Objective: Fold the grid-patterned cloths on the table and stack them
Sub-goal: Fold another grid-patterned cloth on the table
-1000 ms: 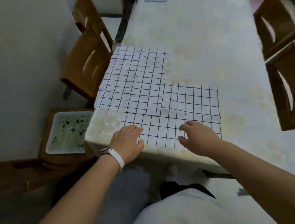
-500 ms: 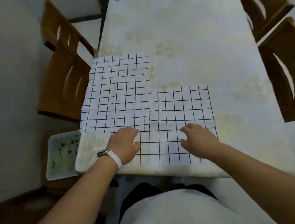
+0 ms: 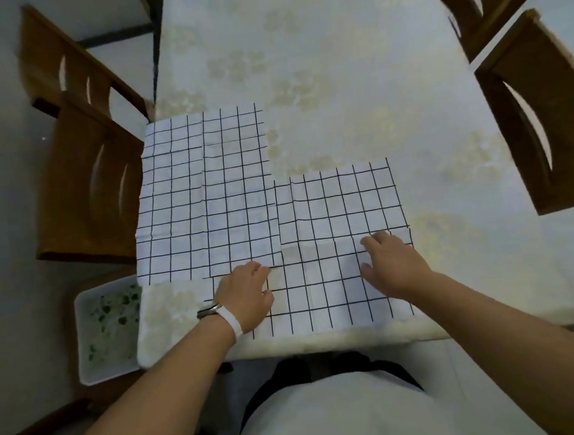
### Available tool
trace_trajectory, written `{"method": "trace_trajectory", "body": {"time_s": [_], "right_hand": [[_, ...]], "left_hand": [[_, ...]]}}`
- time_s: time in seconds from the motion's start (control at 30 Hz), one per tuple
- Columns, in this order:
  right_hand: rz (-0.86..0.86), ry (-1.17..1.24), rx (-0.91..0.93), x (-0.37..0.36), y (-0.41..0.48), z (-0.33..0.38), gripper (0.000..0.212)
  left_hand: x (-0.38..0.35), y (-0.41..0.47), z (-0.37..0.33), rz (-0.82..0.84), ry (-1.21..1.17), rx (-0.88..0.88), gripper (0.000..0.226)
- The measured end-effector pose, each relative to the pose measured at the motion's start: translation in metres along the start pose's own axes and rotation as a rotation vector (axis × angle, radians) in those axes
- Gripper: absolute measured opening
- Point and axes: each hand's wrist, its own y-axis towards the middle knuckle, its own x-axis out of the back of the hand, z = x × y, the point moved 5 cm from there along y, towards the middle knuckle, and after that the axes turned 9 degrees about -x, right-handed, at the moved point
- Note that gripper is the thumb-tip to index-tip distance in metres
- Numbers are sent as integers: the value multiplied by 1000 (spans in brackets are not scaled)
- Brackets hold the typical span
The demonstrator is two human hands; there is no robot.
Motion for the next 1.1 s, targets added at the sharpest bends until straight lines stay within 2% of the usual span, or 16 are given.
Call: {"method": "trace_trajectory", "body": {"time_s": [0.33, 0.53, 0.8, 1.1], "right_hand": [[-63, -65, -59, -8, 23, -16, 46], [-90, -123, -56, -10, 34, -20, 43], [-173, -197, 7, -8, 48, -24, 16], [-255, -179, 67, -9, 45, -52, 24]], "left_hand": [[12, 55, -29, -47, 38, -189, 46], [5, 85, -37, -57, 116, -230, 31], [-1, 99, -35, -111, 133, -220, 24], [-6, 109, -45, -147, 132, -209, 21]]}}
